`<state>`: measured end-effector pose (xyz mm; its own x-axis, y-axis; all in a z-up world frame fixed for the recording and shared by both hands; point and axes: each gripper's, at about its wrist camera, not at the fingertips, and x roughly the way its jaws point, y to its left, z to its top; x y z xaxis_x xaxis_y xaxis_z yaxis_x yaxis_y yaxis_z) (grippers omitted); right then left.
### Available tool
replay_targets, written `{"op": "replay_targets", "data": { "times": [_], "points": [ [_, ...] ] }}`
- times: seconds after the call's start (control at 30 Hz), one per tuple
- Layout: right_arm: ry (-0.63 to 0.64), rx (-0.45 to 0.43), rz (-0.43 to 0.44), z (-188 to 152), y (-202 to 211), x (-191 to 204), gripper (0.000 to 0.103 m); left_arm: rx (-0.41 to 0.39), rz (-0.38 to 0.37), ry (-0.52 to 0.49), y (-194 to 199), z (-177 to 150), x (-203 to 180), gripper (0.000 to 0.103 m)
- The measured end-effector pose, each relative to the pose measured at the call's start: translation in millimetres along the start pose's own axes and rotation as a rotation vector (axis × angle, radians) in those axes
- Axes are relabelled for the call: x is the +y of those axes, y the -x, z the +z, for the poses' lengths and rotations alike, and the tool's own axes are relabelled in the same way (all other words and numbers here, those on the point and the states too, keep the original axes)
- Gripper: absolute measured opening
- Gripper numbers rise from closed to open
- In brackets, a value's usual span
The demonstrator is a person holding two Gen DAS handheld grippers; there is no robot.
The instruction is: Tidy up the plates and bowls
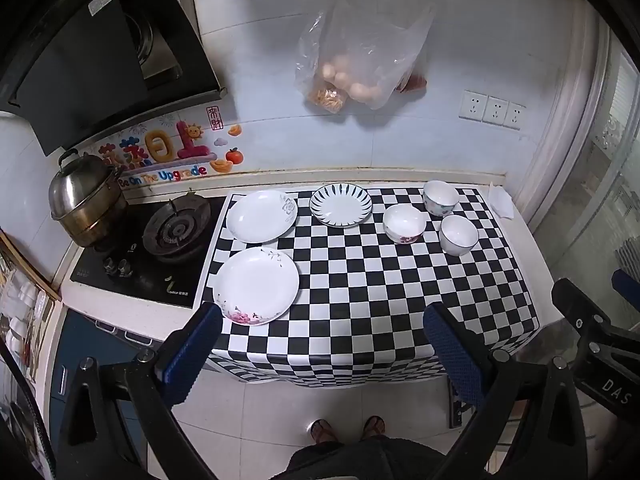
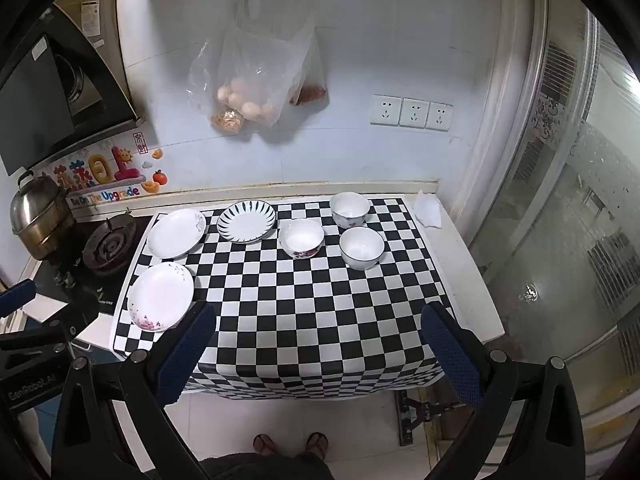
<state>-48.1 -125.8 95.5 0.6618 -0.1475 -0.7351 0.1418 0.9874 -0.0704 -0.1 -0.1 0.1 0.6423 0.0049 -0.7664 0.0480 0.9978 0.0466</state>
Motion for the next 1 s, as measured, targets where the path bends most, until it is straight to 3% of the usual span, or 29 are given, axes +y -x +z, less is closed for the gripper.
{"op": "replay_targets", "data": {
  "times": [1.0],
  "points": [
    [-0.01,-0.022,-0.022,-1.0,9.1,-13.0,0.103,-0.017,0.001,0.007,6.6,3.1,-7.3,0.103]
  ]
}}
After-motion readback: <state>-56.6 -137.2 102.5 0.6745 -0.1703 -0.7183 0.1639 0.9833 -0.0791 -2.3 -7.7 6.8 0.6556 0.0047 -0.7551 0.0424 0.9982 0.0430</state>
